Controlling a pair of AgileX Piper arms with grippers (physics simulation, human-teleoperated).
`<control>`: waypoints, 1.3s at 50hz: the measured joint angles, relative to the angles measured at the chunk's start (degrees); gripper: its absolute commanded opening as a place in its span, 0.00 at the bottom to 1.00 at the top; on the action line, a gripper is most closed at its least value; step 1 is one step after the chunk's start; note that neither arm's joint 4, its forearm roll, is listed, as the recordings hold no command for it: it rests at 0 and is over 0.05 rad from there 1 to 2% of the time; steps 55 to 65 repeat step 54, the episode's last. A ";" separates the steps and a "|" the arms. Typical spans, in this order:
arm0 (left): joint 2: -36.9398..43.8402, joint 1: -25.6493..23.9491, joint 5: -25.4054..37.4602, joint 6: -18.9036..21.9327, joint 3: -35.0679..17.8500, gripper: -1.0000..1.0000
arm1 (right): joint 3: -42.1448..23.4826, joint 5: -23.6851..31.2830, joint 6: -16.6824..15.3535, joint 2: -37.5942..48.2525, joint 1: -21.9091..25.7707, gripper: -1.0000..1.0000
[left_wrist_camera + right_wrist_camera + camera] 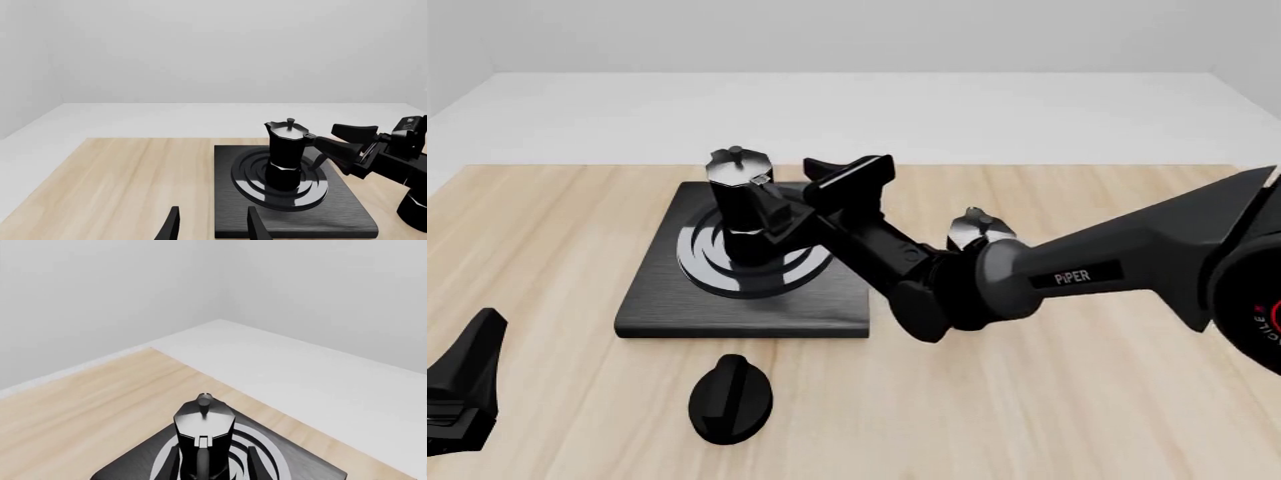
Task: Put the right moka pot on the stove.
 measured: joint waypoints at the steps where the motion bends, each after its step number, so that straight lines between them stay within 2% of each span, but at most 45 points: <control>1: 0.00 0.00 0.00 0.00 0.00 1.00 | 0.31 0.01 -0.01 -0.29 0.02 1.00; 28: 0.00 0.00 0.00 0.00 0.00 1.00 | 11.83 -0.59 -0.06 -11.42 0.27 1.00; 42: 0.00 0.00 0.00 0.00 0.00 1.00 | 16.23 3.27 -0.67 -18.83 -0.77 1.00; 54: 0.00 0.00 0.00 0.00 0.00 1.00 | 17.81 9.23 -1.47 -24.97 -2.11 1.00; 65: 0.00 0.00 0.00 0.00 0.00 1.00 | 17.81 9.23 -1.47 -24.97 -2.11 1.00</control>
